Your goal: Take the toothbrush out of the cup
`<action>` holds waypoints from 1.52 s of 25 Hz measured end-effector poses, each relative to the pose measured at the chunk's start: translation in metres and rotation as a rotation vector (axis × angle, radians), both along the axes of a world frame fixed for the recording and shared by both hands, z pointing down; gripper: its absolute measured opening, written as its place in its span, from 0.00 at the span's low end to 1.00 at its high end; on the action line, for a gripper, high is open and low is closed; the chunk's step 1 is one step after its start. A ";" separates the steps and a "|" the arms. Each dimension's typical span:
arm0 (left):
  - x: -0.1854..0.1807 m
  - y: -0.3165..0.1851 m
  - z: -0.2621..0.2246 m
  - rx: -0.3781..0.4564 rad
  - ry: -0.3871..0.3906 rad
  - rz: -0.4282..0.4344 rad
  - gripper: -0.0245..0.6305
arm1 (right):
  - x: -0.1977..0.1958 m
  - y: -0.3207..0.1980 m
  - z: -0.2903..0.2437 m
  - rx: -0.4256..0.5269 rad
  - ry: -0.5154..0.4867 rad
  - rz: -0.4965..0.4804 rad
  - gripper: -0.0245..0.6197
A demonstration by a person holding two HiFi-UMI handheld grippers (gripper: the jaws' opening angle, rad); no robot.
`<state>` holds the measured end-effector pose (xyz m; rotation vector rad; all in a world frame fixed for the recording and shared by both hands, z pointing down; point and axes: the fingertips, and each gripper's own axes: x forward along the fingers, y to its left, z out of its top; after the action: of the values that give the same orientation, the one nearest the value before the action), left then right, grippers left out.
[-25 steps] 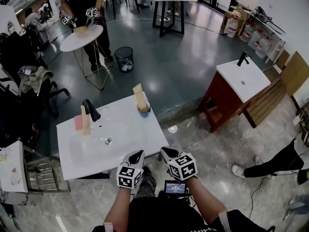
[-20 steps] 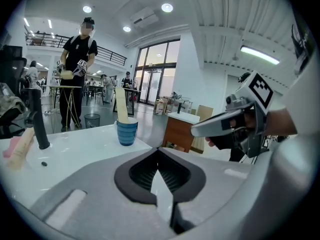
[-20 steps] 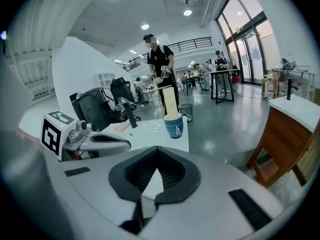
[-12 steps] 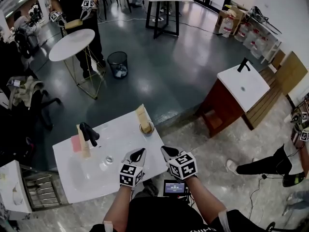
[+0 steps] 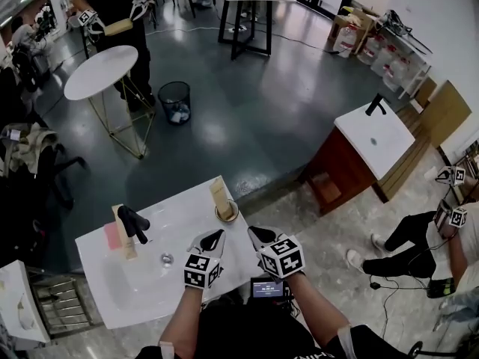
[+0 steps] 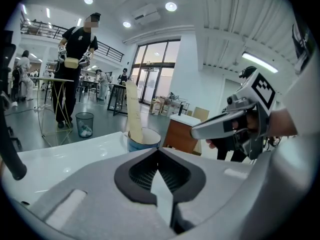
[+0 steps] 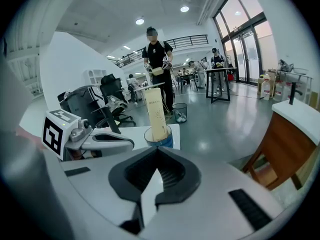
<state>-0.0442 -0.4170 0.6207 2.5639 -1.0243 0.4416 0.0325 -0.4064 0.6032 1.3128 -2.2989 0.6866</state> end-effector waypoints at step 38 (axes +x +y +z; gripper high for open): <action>-0.002 -0.026 -0.030 0.074 -0.076 -0.193 0.05 | -0.018 -0.046 -0.018 0.036 -0.041 -0.279 0.05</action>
<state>-0.0466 -0.4429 0.5912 2.4968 -1.3237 0.4599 0.0146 -0.4523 0.5856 0.9724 -2.4730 0.5851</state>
